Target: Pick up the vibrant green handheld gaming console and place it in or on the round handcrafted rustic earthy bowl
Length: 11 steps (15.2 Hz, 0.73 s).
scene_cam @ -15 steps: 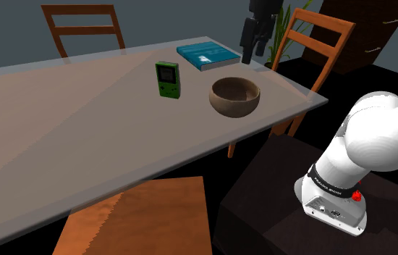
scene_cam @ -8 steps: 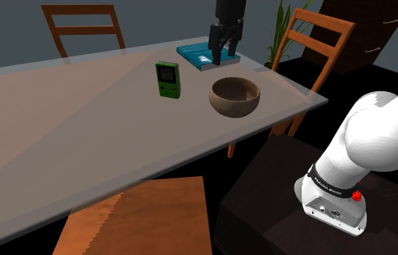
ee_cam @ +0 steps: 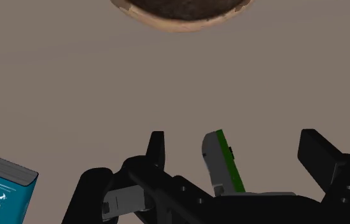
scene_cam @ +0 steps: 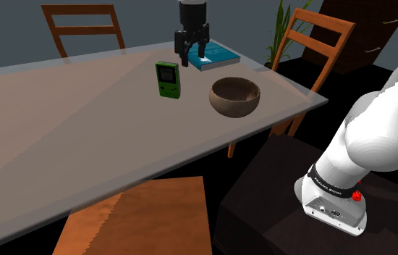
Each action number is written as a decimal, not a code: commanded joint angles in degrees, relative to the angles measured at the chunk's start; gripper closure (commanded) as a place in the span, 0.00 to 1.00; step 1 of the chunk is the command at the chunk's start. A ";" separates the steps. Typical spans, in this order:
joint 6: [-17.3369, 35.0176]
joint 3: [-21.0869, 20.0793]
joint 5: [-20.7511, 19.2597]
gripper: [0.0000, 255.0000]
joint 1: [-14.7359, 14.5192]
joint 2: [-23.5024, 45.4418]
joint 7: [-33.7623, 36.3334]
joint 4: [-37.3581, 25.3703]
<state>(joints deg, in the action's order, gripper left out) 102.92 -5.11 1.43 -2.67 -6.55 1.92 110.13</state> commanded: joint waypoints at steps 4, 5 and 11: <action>-0.73 -1.00 -2.31 0.00 -0.80 11.99 1.34 -12.42; -0.82 -1.01 -2.43 0.00 -0.86 12.55 1.39 -13.04; 3.75 -0.97 -2.47 0.00 -0.85 12.78 1.42 -8.71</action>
<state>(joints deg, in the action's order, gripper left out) 105.80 -6.08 -1.05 -3.53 6.40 3.33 100.42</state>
